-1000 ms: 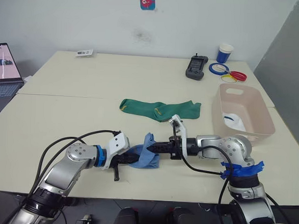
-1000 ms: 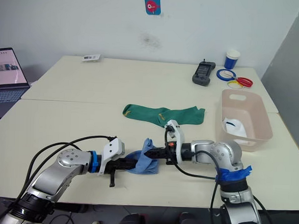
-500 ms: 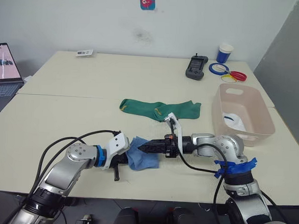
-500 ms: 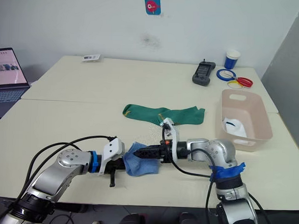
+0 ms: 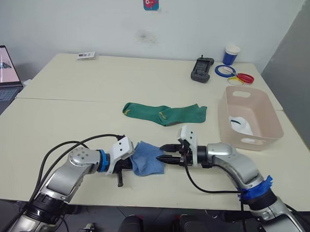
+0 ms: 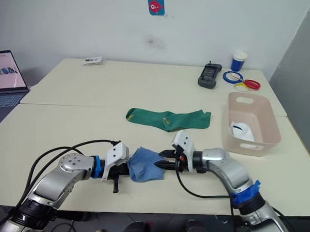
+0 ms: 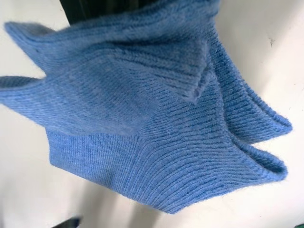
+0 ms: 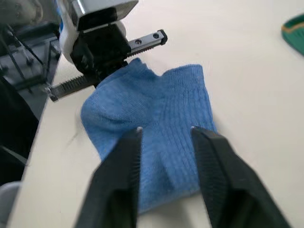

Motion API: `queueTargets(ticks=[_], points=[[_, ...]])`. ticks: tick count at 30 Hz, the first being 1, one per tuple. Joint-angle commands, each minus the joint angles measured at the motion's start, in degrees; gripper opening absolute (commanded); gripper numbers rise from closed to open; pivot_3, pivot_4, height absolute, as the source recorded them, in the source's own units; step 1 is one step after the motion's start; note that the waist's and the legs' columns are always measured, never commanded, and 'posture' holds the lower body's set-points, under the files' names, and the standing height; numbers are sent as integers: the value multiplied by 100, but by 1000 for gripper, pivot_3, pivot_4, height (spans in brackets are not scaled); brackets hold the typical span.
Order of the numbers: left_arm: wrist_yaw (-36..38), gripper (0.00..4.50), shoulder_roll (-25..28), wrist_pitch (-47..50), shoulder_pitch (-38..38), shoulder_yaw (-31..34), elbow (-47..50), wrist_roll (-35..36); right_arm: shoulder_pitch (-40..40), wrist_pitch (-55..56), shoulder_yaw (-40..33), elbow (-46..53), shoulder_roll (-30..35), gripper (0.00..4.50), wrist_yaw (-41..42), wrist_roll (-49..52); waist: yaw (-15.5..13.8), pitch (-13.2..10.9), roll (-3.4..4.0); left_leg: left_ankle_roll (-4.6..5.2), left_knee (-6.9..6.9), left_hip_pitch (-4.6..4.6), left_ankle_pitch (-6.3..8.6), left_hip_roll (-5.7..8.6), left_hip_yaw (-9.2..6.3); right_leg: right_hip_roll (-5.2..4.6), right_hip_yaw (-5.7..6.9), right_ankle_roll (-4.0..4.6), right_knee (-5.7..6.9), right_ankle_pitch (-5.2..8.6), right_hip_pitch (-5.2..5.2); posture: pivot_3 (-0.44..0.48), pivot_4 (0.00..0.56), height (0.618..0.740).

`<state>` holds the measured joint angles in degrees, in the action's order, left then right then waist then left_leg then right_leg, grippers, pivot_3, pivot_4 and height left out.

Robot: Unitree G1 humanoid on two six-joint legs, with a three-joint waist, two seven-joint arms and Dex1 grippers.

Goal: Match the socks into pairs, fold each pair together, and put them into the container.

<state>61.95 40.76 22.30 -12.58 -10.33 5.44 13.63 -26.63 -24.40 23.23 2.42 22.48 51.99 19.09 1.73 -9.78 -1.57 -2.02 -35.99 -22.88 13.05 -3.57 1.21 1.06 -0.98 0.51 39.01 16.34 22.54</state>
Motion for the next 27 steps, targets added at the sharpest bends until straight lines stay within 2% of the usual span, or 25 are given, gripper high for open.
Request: queueTargets(ticks=[1, 2, 3, 8, 15, 18, 23, 27], points=[[-13, 0, 82, 131, 60, -110, -178, -153, 29, 817, 69, -283, -93, 443, 204, -356, -1, 0, 0, 0, 0, -1, 0, -1, 1, -1, -1, 0, -1, 0, 0, 0, 150, 740], [-6, 0, 89, 130, 53, -109, -185, -153, 33, 972, 161, -418, -90, 110, 243, -518, -2, 0, -1, 0, 0, 0, 0, -1, 4, -2, -3, 0, -1, 0, 0, 0, 150, 740], [2, 0, 97, 128, 51, -104, -187, -151, 45, 1086, 233, -535, -105, 47, 287, -630, -2, 0, -1, 0, 0, 0, 0, -2, 4, -2, -3, 0, -1, 0, 0, 0, 150, 740], [107, 0, 217, 281, 64, 235, -60, 172, 35, 1448, 469, -1050, -273, 47, 360, -1091, -1, 0, 0, 0, 0, 3, 0, -2, 3, 0, -1, 1, 2, 0, 0, 0, 150, 740], [453, 0, 1043, 567, 246, 1210, 348, 757, 6, 1411, 361, -1252, -512, 47, 363, -1232, 37, -9, -13, 0, 2, 4, 0, -12, -9, 32, 5, 13, 12, 3, 10, 0, 150, 740], [378, 0, 982, 851, 56, 1425, 701, 1130, 28, 1353, 359, -1207, -490, 47, 428, -1242, 8, -9, -13, -1, 3, 2, 0, -14, -13, 30, 6, 16, 12, 5, 10, 0, 150, 740], [82, 0, 464, 1325, -200, 1229, 1188, 1632, 30, 1235, 308, -1144, -460, 47, 475, -1266, 0, -9, -15, -1, 1, -1, 0, -11, 0, 6, -4, 12, 8, 3, 8, 0, 150, 740], [-185, 0, 324, 883, -103, 559, 817, 800, 3, 1041, 241, -983, -439, 47, 473, -1218, 13, -8, -15, -1, 0, 2, 0, -3, 5, 7, -8, 9, 8, 1, 6, 0, 150, 740]])
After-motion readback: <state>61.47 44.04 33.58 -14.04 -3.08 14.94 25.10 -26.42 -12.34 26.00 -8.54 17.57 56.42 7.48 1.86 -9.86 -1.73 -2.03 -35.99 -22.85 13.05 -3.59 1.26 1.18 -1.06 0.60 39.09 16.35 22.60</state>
